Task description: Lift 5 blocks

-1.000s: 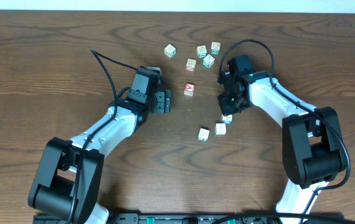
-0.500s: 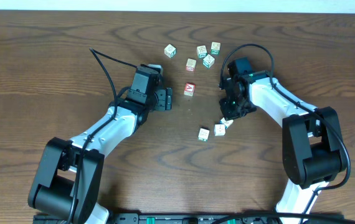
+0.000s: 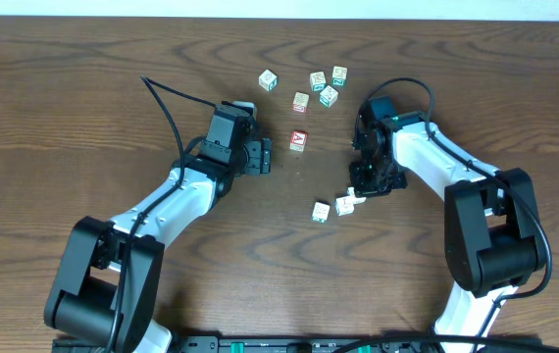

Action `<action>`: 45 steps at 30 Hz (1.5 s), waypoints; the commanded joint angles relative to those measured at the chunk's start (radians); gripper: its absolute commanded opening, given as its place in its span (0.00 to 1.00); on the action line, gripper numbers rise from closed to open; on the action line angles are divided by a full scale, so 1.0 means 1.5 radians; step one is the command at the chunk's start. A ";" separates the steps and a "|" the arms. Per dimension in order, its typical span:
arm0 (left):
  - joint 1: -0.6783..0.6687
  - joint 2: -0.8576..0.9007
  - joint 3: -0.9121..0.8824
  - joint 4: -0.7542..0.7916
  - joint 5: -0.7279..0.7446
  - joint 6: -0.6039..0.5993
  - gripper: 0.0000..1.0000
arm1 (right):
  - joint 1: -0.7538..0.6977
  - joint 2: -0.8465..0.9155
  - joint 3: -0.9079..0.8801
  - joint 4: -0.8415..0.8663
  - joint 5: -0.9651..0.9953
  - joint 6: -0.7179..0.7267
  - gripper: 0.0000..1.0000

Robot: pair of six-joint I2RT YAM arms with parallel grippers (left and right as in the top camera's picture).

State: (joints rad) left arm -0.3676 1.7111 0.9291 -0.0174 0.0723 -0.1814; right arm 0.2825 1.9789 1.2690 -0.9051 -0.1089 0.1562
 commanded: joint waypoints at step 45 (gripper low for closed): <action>-0.086 0.218 0.165 0.051 0.096 0.116 0.79 | -0.210 0.002 0.004 0.147 -0.035 -0.010 0.49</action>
State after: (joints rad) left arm -0.4992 2.0174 1.1477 0.0490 0.2260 -0.0193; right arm -0.0322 1.9785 1.2724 -0.6865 -0.1425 0.1486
